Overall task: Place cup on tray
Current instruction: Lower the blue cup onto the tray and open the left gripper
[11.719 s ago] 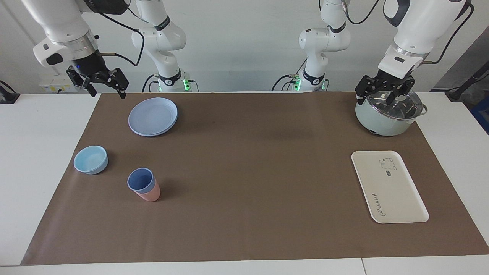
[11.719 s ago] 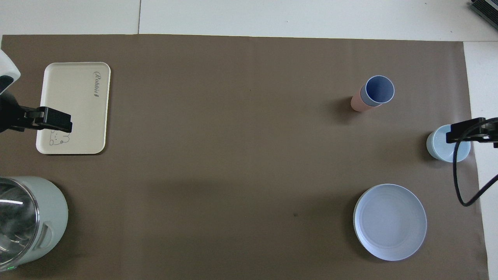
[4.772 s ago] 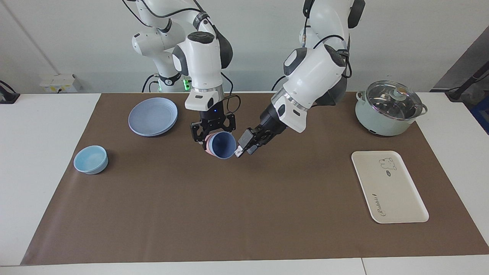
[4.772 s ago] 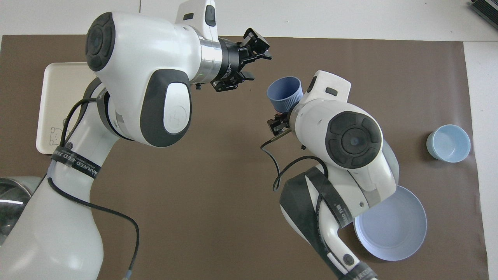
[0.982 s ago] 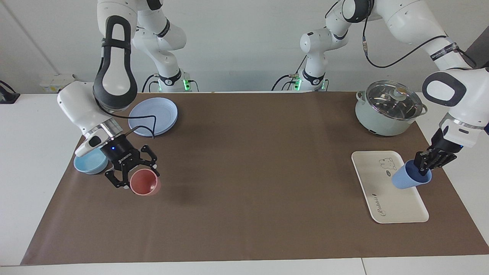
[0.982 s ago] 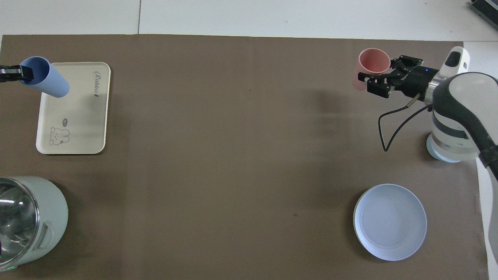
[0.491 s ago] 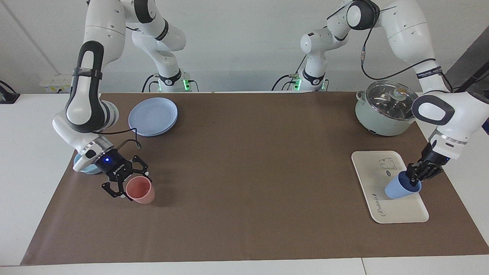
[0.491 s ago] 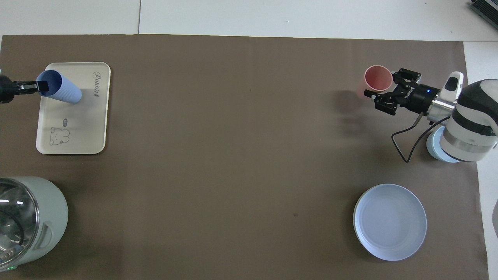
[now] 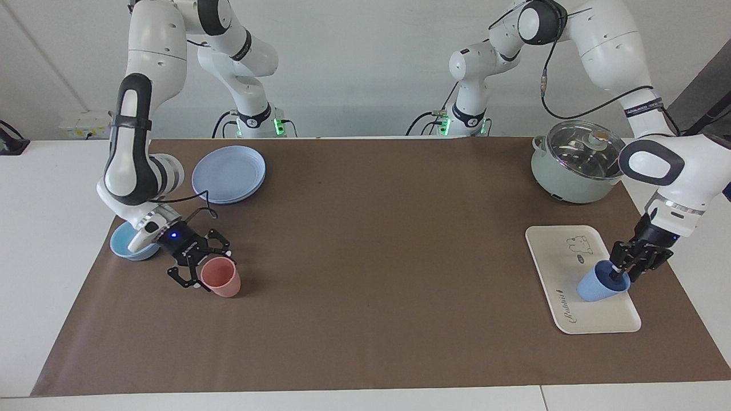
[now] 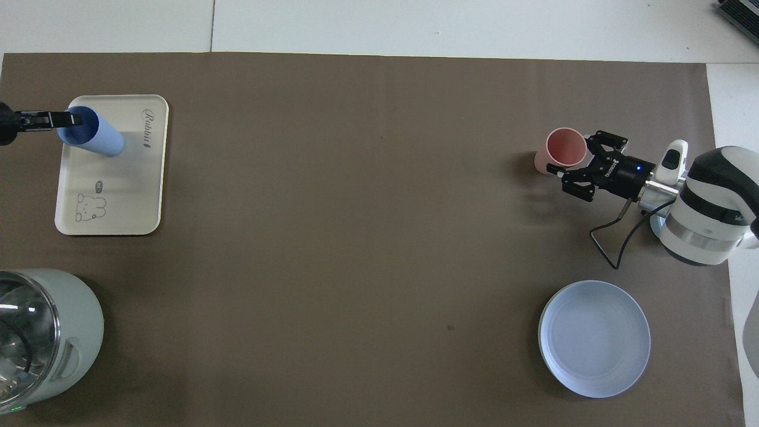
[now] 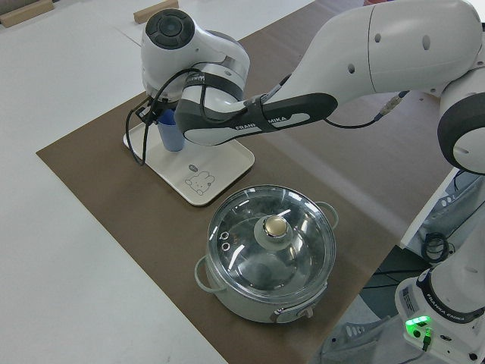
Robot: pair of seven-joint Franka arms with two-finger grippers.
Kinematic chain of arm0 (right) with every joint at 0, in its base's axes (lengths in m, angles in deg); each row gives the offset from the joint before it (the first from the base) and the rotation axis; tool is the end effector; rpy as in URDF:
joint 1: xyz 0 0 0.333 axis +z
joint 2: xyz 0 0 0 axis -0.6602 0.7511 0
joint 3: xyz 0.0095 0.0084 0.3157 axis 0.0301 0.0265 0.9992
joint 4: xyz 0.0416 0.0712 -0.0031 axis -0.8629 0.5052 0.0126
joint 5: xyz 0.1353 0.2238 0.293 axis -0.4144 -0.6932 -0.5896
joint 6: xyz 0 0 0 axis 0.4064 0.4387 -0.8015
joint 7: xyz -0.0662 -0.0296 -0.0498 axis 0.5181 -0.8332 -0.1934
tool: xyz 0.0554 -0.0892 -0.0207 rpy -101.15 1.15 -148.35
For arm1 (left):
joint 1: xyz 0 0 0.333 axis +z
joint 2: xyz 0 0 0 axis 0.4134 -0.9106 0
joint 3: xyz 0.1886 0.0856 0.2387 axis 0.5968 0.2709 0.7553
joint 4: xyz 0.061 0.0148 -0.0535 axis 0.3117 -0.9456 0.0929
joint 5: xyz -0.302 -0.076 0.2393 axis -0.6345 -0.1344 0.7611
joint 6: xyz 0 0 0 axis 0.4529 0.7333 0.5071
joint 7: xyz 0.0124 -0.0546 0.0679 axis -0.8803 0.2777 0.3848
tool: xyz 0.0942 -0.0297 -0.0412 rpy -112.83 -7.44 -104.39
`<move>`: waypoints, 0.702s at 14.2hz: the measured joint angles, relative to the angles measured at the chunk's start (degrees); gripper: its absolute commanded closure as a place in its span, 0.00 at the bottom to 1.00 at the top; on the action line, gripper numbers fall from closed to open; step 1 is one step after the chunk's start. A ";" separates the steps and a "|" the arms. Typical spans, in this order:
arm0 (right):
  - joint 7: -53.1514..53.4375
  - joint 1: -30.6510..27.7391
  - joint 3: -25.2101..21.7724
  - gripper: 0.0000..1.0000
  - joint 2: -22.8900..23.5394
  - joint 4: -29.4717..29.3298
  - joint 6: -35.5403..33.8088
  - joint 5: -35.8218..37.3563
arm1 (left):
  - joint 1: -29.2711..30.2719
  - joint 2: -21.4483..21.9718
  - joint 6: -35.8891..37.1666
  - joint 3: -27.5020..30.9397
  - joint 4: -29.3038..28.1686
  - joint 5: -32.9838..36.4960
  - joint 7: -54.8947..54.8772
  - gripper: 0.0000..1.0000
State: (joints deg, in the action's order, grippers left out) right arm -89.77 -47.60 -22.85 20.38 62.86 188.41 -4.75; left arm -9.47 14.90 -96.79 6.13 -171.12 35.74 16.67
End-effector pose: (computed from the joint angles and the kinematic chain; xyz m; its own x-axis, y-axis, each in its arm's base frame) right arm 0.6049 -0.0801 0.2666 0.3606 0.3476 0.8656 0.7805 -0.6205 -0.0760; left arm 0.6913 0.1541 0.4072 0.9220 -0.0377 0.3853 -0.1252 -0.9708 0.2046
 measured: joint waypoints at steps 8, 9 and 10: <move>2.92 -0.55 0.08 0.00 -2.12 0.88 -0.07 -0.42 | -11.23 4.32 28.44 -0.24 13.85 20.47 19.28 0.19; 5.17 -0.36 0.14 0.00 -3.05 0.87 0.06 -0.42 | -13.06 5.33 30.65 -0.26 14.29 21.99 21.23 0.19; 7.78 0.06 0.15 0.00 -4.23 0.87 0.53 -0.41 | -14.73 6.56 32.73 -0.26 14.53 22.93 23.03 0.19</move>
State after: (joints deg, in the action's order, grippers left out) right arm -81.99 -47.54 -22.70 16.15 63.73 188.94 -5.17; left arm -24.20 21.46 -64.06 5.87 -156.59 58.66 39.70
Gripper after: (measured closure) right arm 0.000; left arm 0.185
